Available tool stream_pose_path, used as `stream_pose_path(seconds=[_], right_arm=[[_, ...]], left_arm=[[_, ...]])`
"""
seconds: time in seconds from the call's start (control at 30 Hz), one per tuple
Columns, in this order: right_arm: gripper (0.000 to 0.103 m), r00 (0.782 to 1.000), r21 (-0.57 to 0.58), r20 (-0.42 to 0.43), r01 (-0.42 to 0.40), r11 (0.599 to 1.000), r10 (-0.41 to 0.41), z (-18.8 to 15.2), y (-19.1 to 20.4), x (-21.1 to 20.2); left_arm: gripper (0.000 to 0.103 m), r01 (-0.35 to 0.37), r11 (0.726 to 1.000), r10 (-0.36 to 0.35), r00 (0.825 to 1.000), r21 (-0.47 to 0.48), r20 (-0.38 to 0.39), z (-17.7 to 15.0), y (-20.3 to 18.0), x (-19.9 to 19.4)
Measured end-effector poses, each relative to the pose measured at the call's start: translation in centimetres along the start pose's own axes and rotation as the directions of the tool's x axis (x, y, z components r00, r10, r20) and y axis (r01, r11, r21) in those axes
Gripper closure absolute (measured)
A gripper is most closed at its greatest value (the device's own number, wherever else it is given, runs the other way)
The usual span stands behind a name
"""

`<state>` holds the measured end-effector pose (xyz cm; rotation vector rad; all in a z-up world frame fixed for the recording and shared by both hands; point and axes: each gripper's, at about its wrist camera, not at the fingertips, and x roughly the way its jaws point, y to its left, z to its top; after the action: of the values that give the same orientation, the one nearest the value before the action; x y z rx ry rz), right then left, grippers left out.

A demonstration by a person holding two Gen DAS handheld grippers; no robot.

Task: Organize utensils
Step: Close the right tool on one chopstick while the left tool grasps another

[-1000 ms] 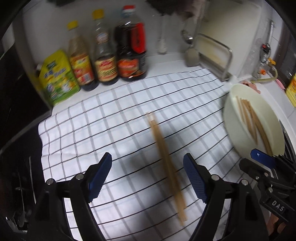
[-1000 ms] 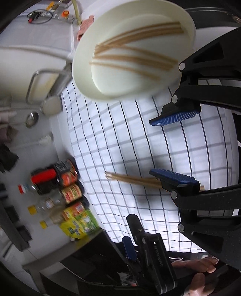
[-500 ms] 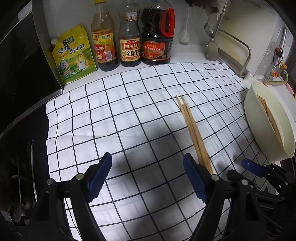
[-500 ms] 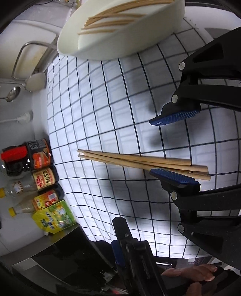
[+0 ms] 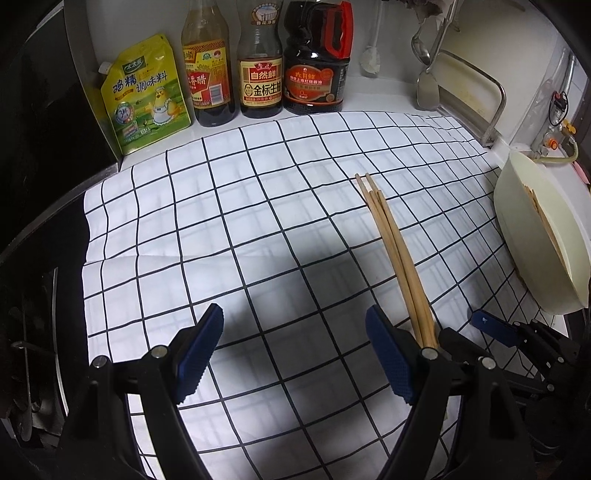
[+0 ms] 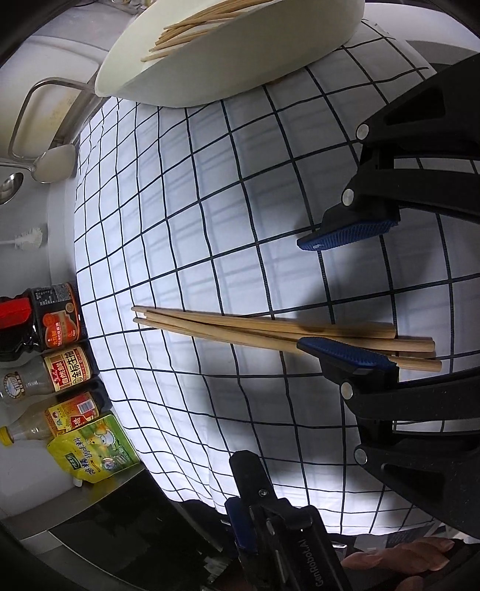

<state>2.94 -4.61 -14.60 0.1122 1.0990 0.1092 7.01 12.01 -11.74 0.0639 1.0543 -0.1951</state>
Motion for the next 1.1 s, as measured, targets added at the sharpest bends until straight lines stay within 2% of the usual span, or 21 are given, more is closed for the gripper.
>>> stream_pose_path(seconds=[0.27, 0.73, 1.1], right_arm=[[0.056, 0.999, -0.04, -0.016, 0.027, 0.999, -0.028, -0.1, 0.8, 0.8], [0.056, 0.998, -0.015, -0.005, 0.064, 0.998, -0.064, 0.1, -0.8, 0.7], [0.056, 0.996, 0.025, -0.003, 0.086, 0.996, -0.086, 0.1, -3.0, 0.5]], left_arm=[[0.025, 0.004, 1.0, -0.004, 1.0, -0.002, -0.007, 0.0, 0.1, 0.3], [0.025, 0.033, 0.999, -0.033, 0.999, 0.009, -0.024, 0.0, -1.4, 1.7], [0.025, 0.074, 0.996, -0.073, 0.997, 0.046, -0.029, 0.1, -4.1, 2.5]])
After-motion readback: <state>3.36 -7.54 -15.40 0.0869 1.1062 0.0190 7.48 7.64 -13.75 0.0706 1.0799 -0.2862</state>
